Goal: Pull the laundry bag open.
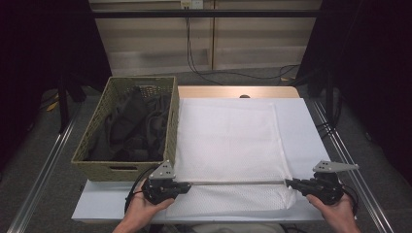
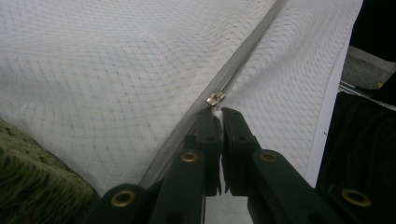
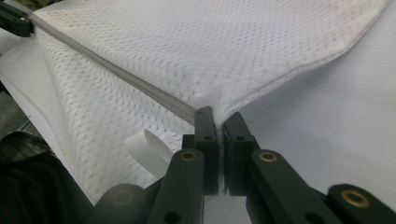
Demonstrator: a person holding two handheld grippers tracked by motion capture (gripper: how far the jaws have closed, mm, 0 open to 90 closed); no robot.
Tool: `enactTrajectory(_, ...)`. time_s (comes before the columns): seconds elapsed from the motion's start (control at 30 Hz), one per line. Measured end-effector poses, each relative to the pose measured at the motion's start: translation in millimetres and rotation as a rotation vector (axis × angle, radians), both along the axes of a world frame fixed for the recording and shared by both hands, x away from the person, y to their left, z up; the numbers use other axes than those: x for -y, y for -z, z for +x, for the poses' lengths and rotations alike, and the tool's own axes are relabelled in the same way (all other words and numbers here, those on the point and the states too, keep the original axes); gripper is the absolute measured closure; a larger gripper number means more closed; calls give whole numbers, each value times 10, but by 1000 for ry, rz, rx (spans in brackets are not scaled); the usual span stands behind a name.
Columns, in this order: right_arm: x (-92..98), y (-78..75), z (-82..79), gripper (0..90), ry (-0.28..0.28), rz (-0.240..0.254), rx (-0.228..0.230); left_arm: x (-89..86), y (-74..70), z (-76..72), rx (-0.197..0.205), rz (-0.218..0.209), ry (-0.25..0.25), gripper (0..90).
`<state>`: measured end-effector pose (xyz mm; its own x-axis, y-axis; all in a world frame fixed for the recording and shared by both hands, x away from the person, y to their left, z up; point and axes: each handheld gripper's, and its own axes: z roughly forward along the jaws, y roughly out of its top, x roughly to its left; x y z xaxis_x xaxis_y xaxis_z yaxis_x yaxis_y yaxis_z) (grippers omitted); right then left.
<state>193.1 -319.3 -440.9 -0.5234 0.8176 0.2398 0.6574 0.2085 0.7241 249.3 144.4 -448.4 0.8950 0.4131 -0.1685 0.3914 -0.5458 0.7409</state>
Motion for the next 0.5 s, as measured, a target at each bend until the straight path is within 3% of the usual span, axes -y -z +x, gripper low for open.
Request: enactTrajectory(0.5,6,-7,-10,865,0,-3,-1,-64,-2,-5,-7,11,-9,867)
